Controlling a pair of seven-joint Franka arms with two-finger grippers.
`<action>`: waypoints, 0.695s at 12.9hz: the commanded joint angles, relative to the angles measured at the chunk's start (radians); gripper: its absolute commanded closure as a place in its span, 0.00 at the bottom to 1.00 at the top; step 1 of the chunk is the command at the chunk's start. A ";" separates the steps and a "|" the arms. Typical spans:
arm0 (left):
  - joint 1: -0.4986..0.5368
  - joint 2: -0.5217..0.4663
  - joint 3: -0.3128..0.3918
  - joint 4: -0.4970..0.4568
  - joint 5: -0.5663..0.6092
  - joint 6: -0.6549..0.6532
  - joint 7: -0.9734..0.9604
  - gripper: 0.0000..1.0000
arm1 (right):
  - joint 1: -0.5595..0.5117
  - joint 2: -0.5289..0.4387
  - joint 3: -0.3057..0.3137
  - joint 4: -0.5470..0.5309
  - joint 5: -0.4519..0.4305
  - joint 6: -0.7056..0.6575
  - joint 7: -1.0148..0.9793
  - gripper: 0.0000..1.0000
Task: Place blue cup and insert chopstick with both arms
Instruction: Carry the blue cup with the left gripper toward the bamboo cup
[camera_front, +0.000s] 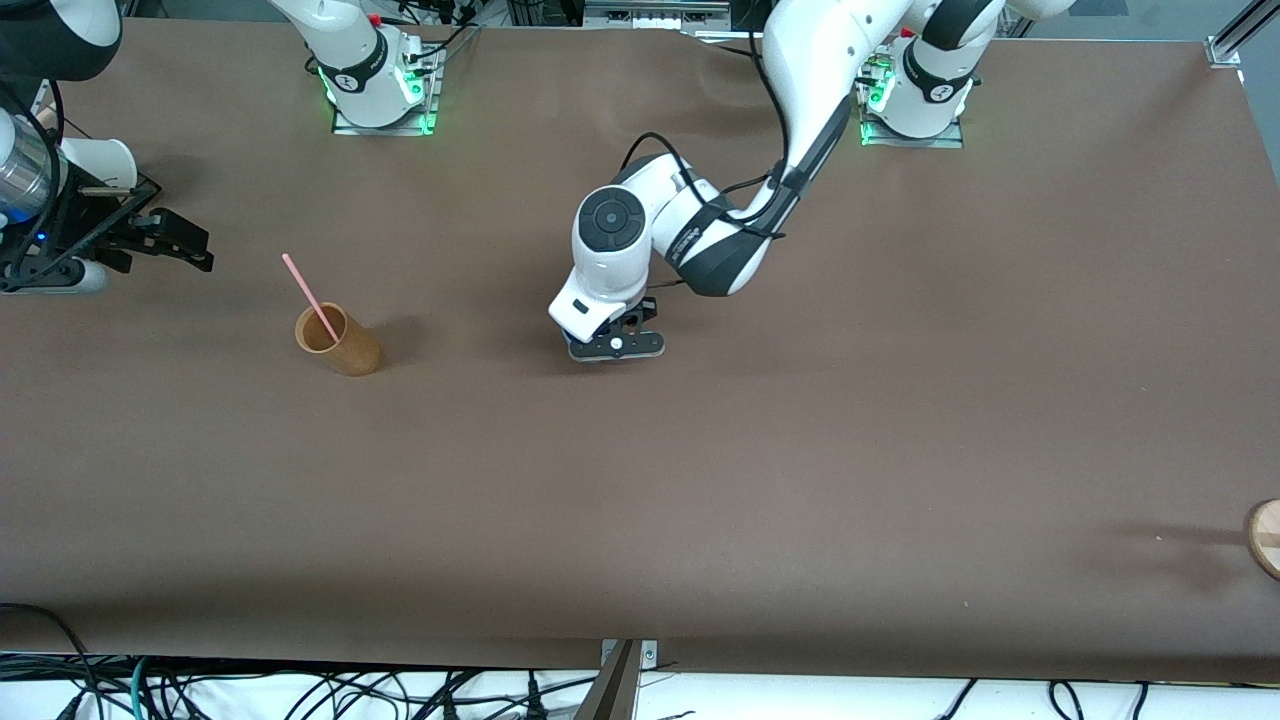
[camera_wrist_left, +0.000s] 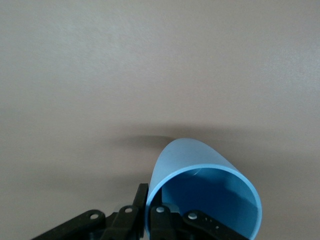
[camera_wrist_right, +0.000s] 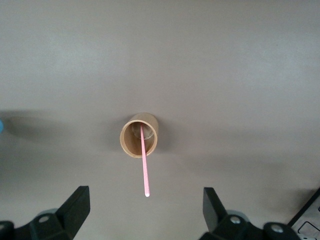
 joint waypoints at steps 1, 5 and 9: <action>-0.017 0.050 0.014 0.057 -0.014 0.008 -0.015 1.00 | -0.001 0.005 0.007 0.020 0.009 -0.009 0.012 0.00; -0.006 0.036 0.012 0.057 -0.015 -0.003 -0.014 0.55 | 0.003 0.002 0.012 0.019 0.012 -0.015 0.014 0.00; 0.026 -0.002 0.005 0.058 -0.039 -0.023 0.001 0.00 | 0.004 0.003 0.013 0.020 0.010 -0.013 0.014 0.00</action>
